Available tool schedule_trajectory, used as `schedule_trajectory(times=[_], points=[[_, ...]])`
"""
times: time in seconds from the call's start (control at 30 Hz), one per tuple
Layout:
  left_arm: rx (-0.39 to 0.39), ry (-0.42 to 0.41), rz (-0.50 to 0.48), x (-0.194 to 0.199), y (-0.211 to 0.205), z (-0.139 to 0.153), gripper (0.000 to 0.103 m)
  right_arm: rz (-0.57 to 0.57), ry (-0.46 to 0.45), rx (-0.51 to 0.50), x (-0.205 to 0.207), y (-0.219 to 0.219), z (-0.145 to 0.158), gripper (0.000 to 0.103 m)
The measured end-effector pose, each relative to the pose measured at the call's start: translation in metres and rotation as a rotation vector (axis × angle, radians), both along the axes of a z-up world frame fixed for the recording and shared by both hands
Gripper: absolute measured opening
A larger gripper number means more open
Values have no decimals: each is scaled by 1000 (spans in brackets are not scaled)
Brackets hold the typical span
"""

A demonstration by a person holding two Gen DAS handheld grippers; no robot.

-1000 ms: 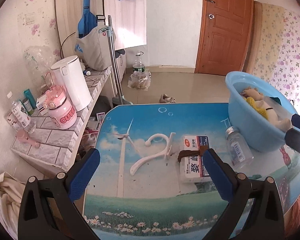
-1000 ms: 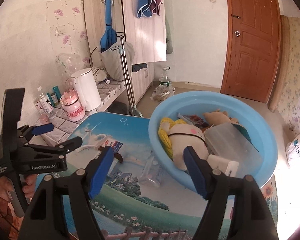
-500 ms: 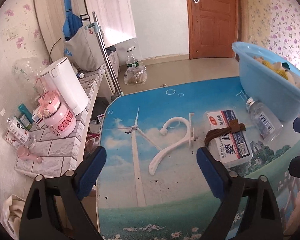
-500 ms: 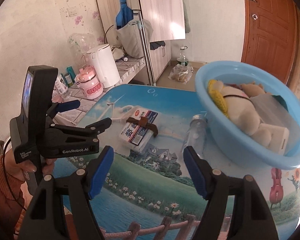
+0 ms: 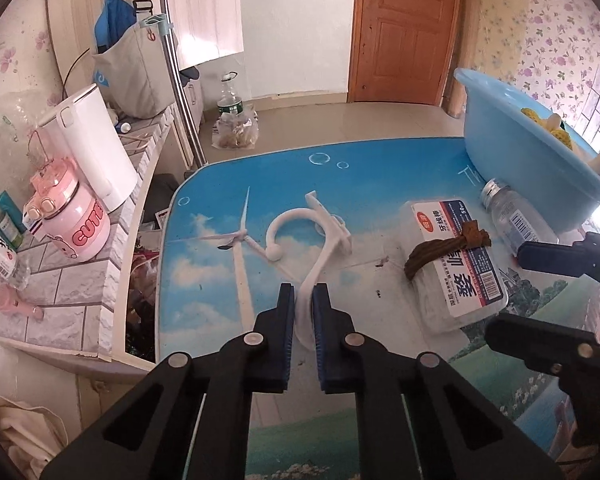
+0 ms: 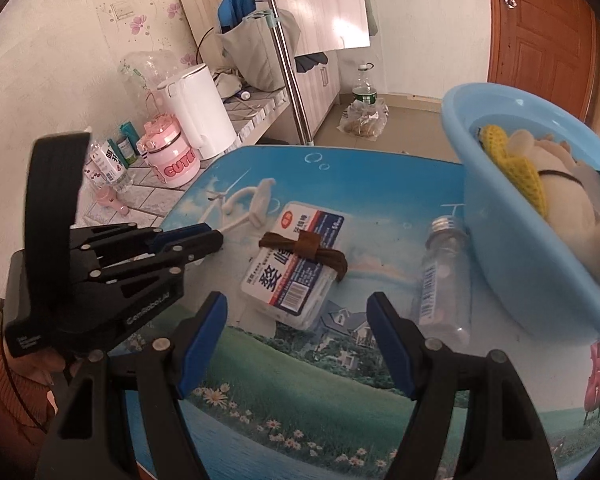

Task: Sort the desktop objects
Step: 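Grasp the white hook with left tool while right grasps the toothpick box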

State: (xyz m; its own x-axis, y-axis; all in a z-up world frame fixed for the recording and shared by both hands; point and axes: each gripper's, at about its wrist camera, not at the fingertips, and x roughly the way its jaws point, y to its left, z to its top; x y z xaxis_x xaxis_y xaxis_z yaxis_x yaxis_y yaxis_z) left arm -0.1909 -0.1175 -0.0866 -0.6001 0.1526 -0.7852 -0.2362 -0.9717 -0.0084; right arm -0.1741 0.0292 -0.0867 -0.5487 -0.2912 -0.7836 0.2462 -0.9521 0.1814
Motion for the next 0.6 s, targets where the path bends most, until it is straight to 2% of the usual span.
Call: schedule_trajectory(times=[0.27,0.3,0.33,0.4,0.6], points=[[36,-10,51,22,-15,7,8,-25,-46,61,-24,-22,-20,73],[44,-8,57,25,-16,9,8,-25,-36,70,-24,-23,-21,72],[48,-6,61,28,-17,11,8,-18,-34,72,-25,-23,-21,66],[53,0,69,34,-16,15,8,-3,-33,61,-22,-20,-18,59],[69,2,64,57,-2,26,8,49,14,65,12,-1,2,58]])
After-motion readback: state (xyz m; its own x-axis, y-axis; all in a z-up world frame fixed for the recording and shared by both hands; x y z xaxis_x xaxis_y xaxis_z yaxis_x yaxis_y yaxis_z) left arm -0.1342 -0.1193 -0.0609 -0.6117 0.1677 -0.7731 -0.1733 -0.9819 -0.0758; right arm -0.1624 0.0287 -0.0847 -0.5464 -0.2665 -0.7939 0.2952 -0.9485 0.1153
